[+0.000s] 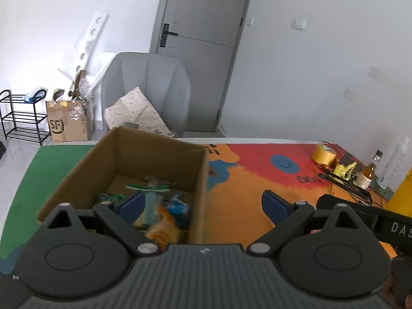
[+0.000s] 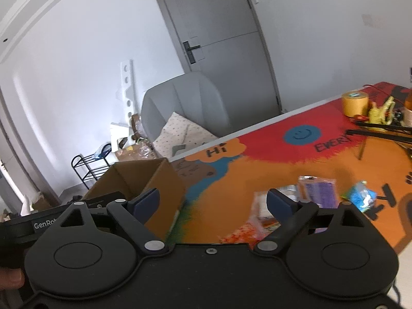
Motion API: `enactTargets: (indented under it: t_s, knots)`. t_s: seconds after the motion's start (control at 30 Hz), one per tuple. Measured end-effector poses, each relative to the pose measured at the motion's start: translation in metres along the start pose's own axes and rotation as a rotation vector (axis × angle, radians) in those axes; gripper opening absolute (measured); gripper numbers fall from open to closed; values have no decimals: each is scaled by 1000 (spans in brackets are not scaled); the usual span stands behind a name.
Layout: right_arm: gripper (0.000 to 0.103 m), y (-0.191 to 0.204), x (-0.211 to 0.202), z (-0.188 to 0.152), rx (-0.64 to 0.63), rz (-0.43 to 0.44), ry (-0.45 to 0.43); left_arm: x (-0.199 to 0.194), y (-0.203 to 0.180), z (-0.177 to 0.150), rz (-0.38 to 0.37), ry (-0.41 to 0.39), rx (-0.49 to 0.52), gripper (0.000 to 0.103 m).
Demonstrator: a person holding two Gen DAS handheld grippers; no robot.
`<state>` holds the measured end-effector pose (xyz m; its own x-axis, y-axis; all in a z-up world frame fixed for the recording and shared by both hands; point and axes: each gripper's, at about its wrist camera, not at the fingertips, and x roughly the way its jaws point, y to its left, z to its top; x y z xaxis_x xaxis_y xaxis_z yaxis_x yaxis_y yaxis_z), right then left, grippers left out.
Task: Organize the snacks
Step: 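Return both grippers to the snacks on the table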
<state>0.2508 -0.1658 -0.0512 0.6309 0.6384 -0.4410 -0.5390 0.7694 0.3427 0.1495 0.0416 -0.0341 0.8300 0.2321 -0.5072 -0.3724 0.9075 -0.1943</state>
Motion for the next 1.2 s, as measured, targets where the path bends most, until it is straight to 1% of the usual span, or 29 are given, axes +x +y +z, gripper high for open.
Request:
enactTargets:
  t_s: [0.23,0.63,0.93,1.2]
  knots:
    - [94,-26,-15,-3,27,-35,-13,3,-26,-10,-61,21,47,97]
    - [94,-71,-35,-10,80,-77,-4,17,-64,-30,-132,82,106,97]
    - [94,-102,-40,-25,77,-118,32,28,-84,-55,-167,130,150,96]
    - [93,-118,-39,-36,66,-117,26,44,-92,-70,-195,177,159,94]
